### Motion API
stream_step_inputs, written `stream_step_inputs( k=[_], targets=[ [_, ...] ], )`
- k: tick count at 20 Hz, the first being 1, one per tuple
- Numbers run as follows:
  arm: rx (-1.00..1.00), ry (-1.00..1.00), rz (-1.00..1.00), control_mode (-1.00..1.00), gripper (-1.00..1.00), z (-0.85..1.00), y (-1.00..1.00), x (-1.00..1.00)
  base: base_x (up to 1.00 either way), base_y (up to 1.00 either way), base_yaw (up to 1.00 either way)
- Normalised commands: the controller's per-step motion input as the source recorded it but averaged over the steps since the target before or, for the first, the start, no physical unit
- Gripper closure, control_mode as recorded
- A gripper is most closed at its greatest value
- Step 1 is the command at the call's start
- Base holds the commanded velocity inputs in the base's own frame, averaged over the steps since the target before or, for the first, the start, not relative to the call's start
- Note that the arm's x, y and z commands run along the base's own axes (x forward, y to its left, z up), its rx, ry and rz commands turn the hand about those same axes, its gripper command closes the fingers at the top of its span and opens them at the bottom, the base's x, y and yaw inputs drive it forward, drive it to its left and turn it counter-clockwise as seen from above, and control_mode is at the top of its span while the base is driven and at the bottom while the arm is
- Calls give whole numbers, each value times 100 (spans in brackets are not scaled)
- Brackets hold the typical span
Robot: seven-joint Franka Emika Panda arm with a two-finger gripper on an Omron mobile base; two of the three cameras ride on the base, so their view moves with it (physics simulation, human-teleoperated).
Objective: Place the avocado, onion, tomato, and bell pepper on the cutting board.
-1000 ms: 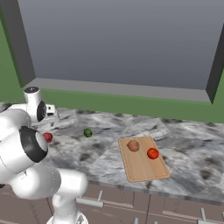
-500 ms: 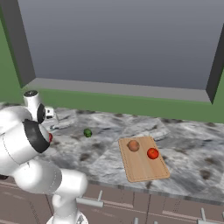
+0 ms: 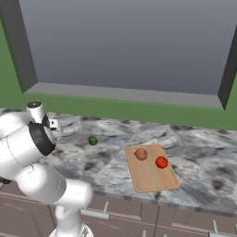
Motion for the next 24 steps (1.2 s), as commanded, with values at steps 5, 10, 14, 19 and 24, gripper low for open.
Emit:
stream_step_inputs(
  k=[5, 10, 14, 19, 24],
  targets=[
    [0, 0, 0, -100, -100, -24, 0, 0, 0, 0, 0],
    [0, 0, 0, -100, -100, -23, 0, 0, 0, 0, 0],
    [0, 0, 0, -100, -100, -21, 0, 0, 0, 0, 0],
    [0, 0, 0, -100, 100, -19, 0, 2, 0, 0, 0],
    [0, 0, 0, -100, 100, -12, 0, 1, 0, 0, 0]
  ],
)
